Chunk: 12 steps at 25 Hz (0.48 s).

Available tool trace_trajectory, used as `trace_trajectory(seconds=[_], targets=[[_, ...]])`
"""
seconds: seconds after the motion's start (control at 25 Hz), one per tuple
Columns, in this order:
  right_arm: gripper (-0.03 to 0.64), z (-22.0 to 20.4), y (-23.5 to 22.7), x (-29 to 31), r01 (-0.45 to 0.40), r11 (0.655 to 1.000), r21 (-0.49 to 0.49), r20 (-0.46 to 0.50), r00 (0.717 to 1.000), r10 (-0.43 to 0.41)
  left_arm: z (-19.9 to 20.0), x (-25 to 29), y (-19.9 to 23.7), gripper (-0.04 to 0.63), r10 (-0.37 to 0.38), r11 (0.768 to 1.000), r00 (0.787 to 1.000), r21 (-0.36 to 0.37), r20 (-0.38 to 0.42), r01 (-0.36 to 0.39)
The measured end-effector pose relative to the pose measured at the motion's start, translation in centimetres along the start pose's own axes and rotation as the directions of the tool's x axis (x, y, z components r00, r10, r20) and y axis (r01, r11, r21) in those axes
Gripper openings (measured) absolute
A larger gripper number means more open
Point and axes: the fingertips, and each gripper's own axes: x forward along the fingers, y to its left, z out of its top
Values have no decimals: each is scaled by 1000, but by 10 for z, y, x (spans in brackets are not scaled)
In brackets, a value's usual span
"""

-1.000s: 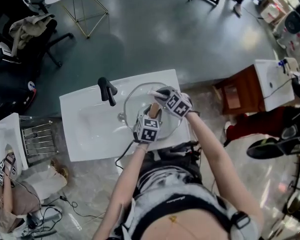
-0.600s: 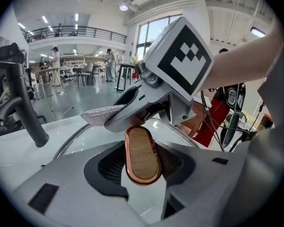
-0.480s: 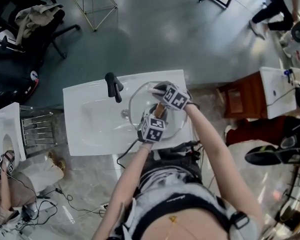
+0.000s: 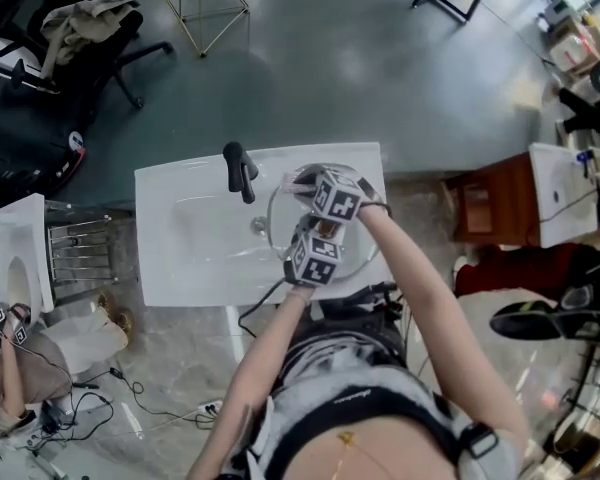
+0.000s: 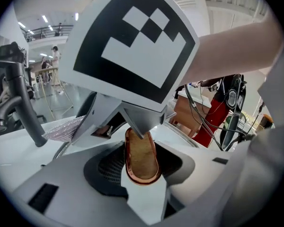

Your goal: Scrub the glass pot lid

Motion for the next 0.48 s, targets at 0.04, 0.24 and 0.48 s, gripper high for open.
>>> trace_trajectory(seconds=[0.04,0.24,0.48], targets=[[97,1,0,0,-1,1000,0,4,1000,1,0,-1,0,179,-1,1000,1000,-1,-1,1],[97,5,-1,-4,7,1000,23,56,998,-8,0,-2,0,179,-5,1000,1000,-4,0,5],[97,-8,-10,-14,57,996,72,63,996,-61,-1,-2,1,179,-7,1000,1000,-4,-2,7]])
